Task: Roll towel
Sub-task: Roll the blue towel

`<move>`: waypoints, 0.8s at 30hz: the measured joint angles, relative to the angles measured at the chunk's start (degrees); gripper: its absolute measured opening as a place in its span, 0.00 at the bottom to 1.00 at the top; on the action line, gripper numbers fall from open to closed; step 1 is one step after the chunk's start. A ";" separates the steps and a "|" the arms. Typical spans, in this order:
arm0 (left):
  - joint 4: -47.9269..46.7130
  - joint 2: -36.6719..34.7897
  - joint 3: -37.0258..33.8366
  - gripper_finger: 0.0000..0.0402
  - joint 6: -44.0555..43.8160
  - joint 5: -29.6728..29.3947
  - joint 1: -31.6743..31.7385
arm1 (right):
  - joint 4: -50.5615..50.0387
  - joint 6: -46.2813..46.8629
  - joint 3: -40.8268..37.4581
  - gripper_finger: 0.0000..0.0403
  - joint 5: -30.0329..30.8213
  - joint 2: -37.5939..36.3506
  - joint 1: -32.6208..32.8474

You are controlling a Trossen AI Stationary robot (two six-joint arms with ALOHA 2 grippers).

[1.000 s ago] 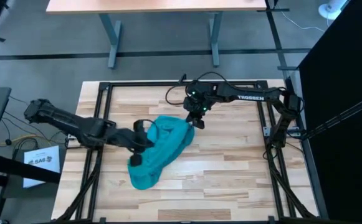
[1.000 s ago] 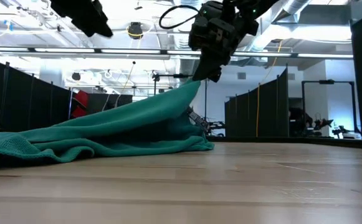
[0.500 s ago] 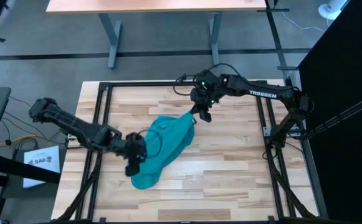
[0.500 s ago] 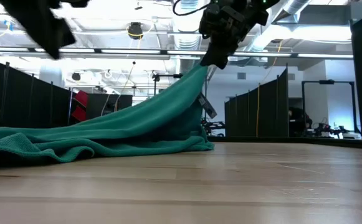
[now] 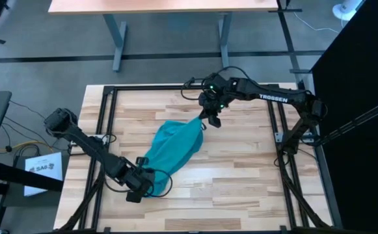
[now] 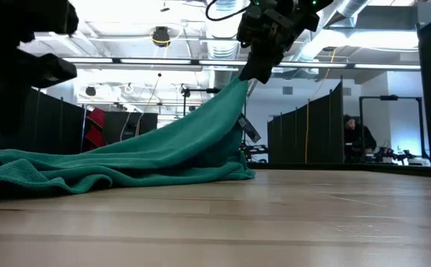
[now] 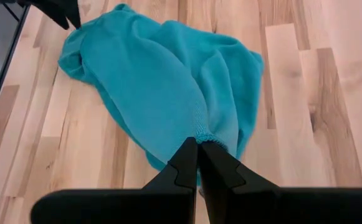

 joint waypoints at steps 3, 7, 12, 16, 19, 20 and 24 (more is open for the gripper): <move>0.20 1.07 0.07 0.27 0.25 -1.26 0.24 | -0.27 0.48 0.00 0.00 -0.02 0.00 0.14; 0.93 2.39 0.04 0.27 1.79 -2.05 0.19 | -0.18 0.46 0.00 0.00 -0.02 0.00 0.14; 2.08 4.54 0.04 0.27 2.56 -3.34 0.24 | -0.22 0.46 0.00 0.00 -0.01 0.00 0.14; 1.67 4.69 -0.06 0.25 2.23 -4.75 0.40 | -0.26 0.38 0.00 0.00 0.00 0.02 0.16; 1.49 4.70 -0.12 0.24 2.14 -5.22 0.58 | -0.28 0.26 0.00 0.00 0.00 0.02 0.15; 1.43 4.71 -0.14 0.23 2.11 -5.38 0.64 | -0.29 0.22 0.00 0.00 0.00 0.02 0.14; 1.47 4.71 -0.15 0.20 2.46 -5.32 0.68 | -0.29 0.18 0.00 0.00 -0.02 0.02 0.15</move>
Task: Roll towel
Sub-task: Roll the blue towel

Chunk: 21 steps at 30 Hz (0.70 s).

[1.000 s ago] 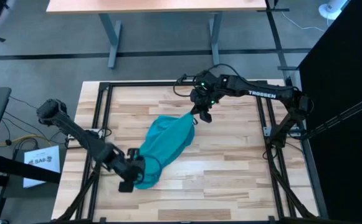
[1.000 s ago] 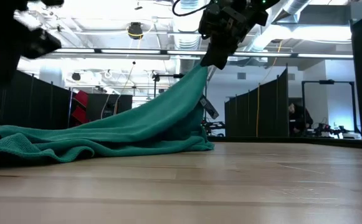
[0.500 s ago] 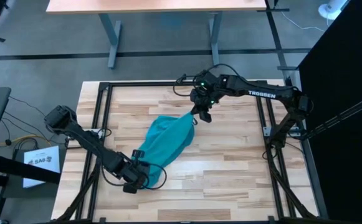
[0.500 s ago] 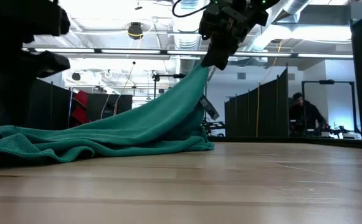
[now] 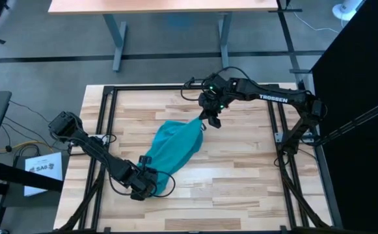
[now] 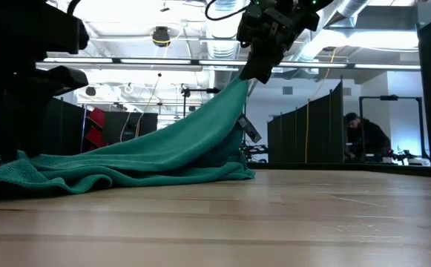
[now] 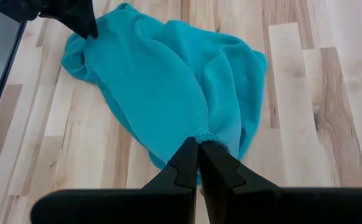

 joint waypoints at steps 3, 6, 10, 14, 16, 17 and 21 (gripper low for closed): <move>0.11 0.00 0.00 0.19 0.11 0.22 -0.02 | 0.01 -0.03 0.00 0.00 0.00 0.00 0.01; 0.66 0.01 0.00 0.19 0.09 1.01 -0.04 | 0.00 -0.24 0.00 0.00 0.02 0.00 0.00; 2.45 1.68 -0.02 0.19 0.77 4.13 -0.07 | -0.03 -0.61 0.00 0.00 0.01 0.00 0.00; 1.54 2.47 -0.02 0.19 0.18 4.17 -0.06 | -0.14 -0.67 0.00 0.00 0.01 0.00 0.00; 1.03 2.47 -0.04 0.19 -0.36 4.02 0.16 | -0.15 -0.71 0.00 0.00 0.00 0.00 0.02; 1.06 2.47 -0.04 0.19 -0.61 3.96 0.17 | -0.13 -0.79 0.00 0.00 0.00 0.00 0.01; 0.85 2.47 -0.04 0.19 -1.46 3.82 0.21 | -0.31 -0.81 0.00 0.00 0.00 0.00 -0.19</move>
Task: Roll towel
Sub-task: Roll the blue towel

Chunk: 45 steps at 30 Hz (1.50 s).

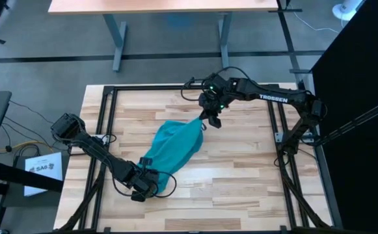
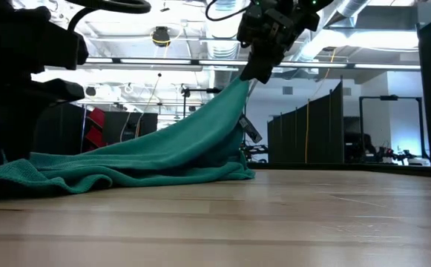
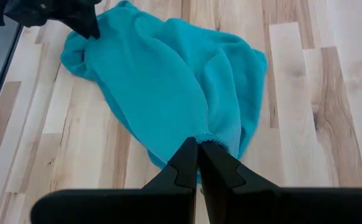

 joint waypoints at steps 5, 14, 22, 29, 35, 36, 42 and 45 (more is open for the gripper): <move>-0.16 0.00 0.00 0.18 -0.48 -0.04 -0.01 | -0.03 0.02 0.00 0.00 0.00 0.00 -0.03; -2.05 -0.54 0.00 0.01 -2.45 -0.97 -0.02 | -0.08 0.15 0.02 0.00 0.02 0.00 -0.04; -5.55 -8.94 0.04 0.00 -6.28 -5.98 0.00 | -0.12 0.15 0.02 0.00 0.02 0.00 -0.48; -6.11 -20.55 0.17 0.00 -8.78 -11.05 2.37 | 0.72 0.05 0.02 0.00 0.02 0.00 -0.90; -6.48 -30.41 1.38 0.00 -6.67 -16.17 5.75 | 1.22 0.37 0.02 0.00 0.04 -0.02 -1.24; -6.59 -32.06 1.69 0.00 -6.29 -17.23 6.26 | 1.25 0.43 0.02 0.00 0.03 -0.08 -1.36; -7.19 -41.10 6.46 0.00 0.07 -24.41 8.82 | 3.92 1.19 0.05 0.00 0.04 -3.47 -3.33; -7.16 -44.13 8.76 0.00 3.54 -26.07 10.61 | 5.24 2.53 0.11 0.00 0.05 -5.85 -5.14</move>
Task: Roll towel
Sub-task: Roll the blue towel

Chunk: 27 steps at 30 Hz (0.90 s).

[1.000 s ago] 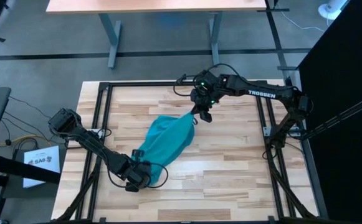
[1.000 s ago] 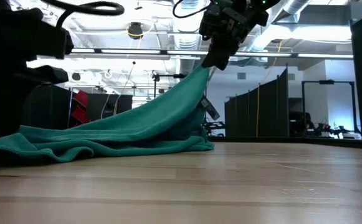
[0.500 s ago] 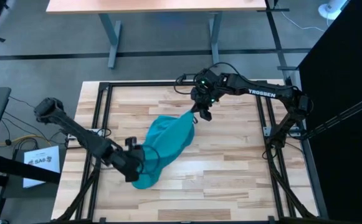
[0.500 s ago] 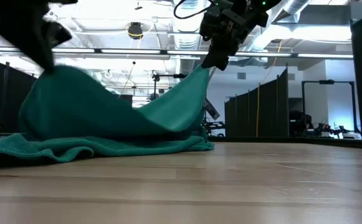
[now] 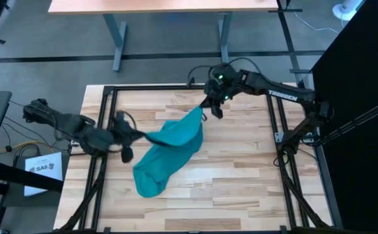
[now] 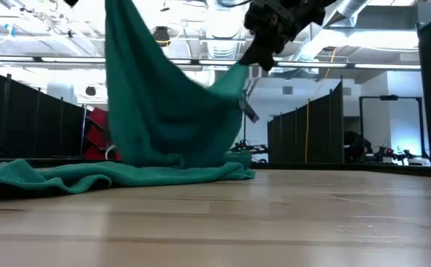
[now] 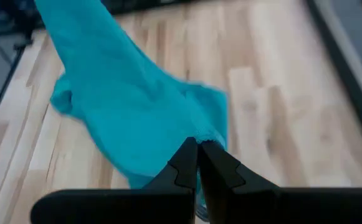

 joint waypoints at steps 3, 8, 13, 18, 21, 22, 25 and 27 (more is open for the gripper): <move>-0.04 -1.83 1.85 0.00 3.09 -0.72 2.33 | 0.23 0.53 0.00 0.00 0.14 -2.10 -1.85; -0.06 -3.85 4.35 0.00 7.25 -0.91 7.17 | 2.13 1.58 0.00 0.00 0.85 -5.35 -4.79; -0.07 -4.77 6.99 0.00 10.65 -0.92 12.55 | 2.89 1.31 0.00 0.00 5.48 -8.85 -7.42; 0.00 -3.97 11.62 0.00 12.64 0.64 17.67 | 4.70 1.21 0.60 0.00 6.04 -11.36 -9.44; 0.03 -3.40 14.48 0.00 13.70 1.88 20.68 | 5.79 1.14 1.22 0.00 6.29 -12.69 -10.57; 0.06 -3.09 15.41 0.00 13.91 3.10 21.55 | 5.69 1.01 2.06 0.00 6.30 -12.70 -10.82; -0.05 -2.21 17.96 0.00 14.44 6.19 23.85 | 4.04 -0.21 5.16 0.00 6.31 -12.66 -11.39; -0.16 -1.70 19.53 0.00 15.08 7.14 25.20 | 3.56 -0.78 7.37 0.00 6.47 -12.66 -11.98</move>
